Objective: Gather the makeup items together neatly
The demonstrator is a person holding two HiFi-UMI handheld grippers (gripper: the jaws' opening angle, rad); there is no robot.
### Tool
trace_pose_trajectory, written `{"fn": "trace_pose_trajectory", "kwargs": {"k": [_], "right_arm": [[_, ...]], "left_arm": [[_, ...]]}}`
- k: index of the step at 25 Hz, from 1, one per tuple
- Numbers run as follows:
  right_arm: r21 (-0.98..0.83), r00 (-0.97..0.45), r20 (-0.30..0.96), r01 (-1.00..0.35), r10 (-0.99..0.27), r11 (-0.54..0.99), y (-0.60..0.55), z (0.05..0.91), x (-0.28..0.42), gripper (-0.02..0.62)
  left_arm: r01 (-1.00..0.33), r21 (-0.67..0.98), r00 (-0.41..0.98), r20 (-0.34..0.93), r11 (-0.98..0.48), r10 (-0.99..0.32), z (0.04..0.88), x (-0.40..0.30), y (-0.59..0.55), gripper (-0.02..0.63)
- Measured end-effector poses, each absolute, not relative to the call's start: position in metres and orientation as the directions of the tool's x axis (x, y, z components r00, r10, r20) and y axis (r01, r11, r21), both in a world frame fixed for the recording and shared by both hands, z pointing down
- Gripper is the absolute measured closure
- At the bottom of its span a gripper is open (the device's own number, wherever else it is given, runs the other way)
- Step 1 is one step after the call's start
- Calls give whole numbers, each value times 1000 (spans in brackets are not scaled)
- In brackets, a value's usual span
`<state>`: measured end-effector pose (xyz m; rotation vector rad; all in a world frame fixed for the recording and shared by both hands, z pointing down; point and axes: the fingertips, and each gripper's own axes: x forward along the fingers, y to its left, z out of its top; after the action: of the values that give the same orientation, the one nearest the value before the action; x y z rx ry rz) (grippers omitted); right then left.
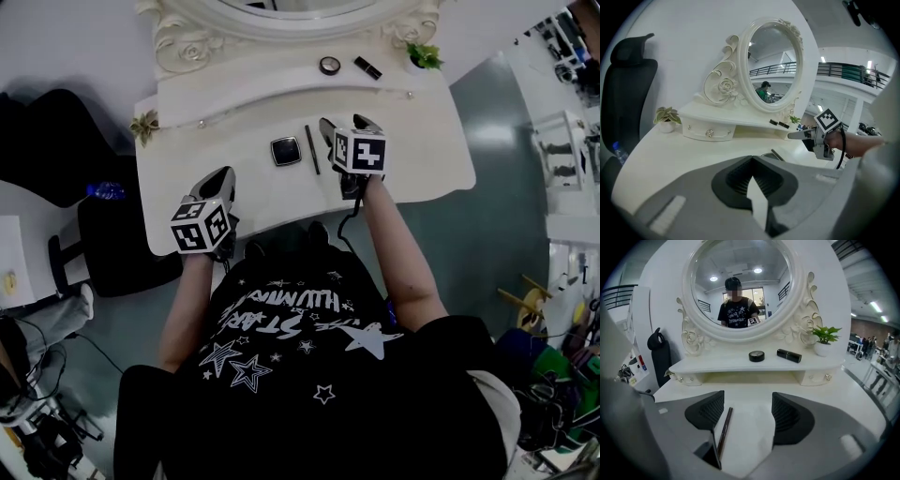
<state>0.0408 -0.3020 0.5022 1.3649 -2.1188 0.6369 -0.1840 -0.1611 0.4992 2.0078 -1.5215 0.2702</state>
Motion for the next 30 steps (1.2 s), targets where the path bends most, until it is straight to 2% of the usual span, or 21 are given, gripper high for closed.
{"fn": "trace_pose_trajectory", "kwargs": {"k": [13, 30], "right_arm": [[-63, -409, 592, -883, -695, 466, -379, 467, 28, 253], [-40, -420, 634, -856, -649, 515, -439, 487, 10, 300]], "left_arm": [[-946, 323, 192, 490, -27, -850, 491, -194, -167, 604], [-942, 322, 94, 523, 95, -847, 499, -201, -166, 604]]}}
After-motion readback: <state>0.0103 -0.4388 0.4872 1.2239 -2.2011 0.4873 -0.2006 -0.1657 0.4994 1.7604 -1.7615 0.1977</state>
